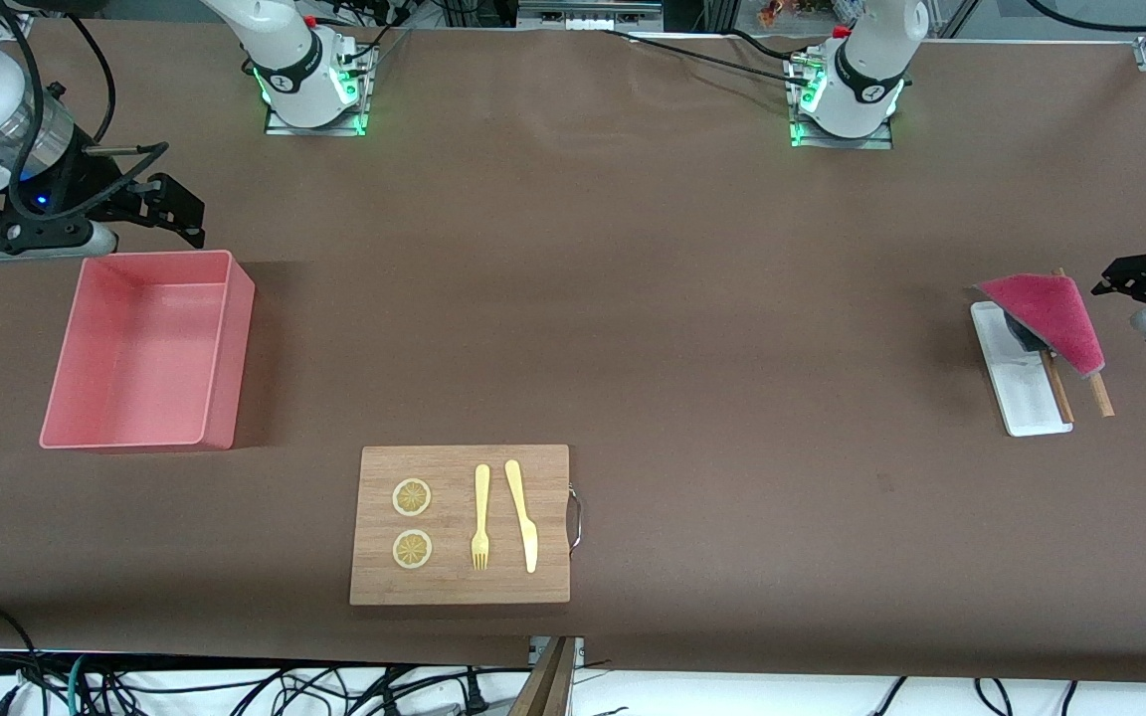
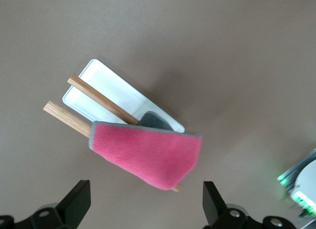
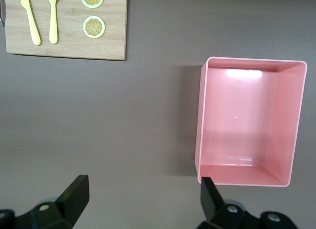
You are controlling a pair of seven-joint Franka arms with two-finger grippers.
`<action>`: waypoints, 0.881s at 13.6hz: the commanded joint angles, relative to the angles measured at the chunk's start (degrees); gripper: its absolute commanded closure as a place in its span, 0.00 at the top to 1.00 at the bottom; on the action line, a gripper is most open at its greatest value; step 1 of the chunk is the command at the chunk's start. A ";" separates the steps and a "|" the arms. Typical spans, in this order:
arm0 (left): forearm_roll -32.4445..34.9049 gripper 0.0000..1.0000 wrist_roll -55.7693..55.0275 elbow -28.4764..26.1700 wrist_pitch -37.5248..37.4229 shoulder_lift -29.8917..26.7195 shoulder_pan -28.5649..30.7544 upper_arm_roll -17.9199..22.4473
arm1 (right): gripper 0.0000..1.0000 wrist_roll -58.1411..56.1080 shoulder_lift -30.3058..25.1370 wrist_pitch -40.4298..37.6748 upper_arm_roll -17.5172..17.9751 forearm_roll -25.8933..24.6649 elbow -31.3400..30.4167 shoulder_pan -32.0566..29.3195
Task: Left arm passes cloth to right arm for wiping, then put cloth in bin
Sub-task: 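Grasp the pink cloth with the left gripper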
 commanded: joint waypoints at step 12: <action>-18.08 1.00 44.68 9.53 14.55 21.94 19.92 -1.00 | 1.00 -0.08 1.15 -14.95 2.18 -2.71 8.63 2.44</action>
